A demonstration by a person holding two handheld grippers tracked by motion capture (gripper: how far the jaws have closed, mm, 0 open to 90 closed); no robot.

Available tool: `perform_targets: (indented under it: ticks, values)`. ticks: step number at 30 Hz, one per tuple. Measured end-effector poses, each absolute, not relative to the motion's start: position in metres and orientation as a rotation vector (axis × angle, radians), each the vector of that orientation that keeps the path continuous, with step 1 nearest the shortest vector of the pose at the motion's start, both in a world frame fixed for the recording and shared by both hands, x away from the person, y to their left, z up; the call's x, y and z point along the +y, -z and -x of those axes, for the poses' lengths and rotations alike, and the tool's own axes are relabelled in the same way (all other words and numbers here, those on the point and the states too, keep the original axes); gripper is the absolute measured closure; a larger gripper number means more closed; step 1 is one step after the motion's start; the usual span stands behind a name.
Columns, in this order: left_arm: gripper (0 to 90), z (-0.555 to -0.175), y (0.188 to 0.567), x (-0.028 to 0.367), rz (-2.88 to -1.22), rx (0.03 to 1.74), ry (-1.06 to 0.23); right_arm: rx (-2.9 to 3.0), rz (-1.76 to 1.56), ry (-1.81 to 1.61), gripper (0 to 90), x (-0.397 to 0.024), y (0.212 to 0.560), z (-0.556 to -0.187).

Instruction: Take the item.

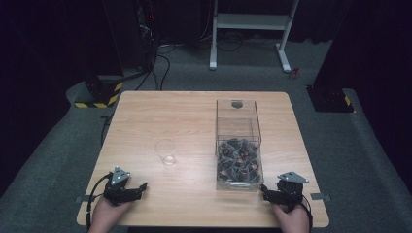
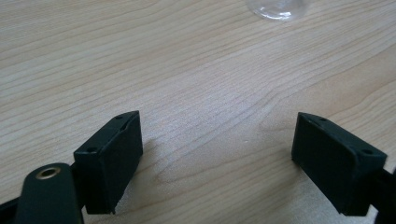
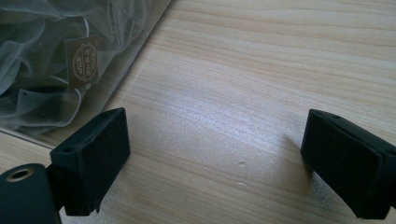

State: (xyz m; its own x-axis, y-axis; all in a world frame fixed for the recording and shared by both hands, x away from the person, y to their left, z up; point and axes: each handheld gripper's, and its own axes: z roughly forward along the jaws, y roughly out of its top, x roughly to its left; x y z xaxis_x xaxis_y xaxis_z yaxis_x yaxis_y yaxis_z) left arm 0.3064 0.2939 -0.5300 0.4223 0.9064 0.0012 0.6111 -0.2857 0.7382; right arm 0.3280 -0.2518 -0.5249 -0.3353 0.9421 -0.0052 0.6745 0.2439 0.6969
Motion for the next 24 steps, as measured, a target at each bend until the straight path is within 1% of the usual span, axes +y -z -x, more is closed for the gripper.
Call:
perform_targets:
  ticks: [24]
  values:
    - [16.7,-0.3064,0.5299,0.2939,-2.010,1.279,-0.566,2.121,-1.460,-0.855,7.7,-0.2517,0.5247,-0.3298]
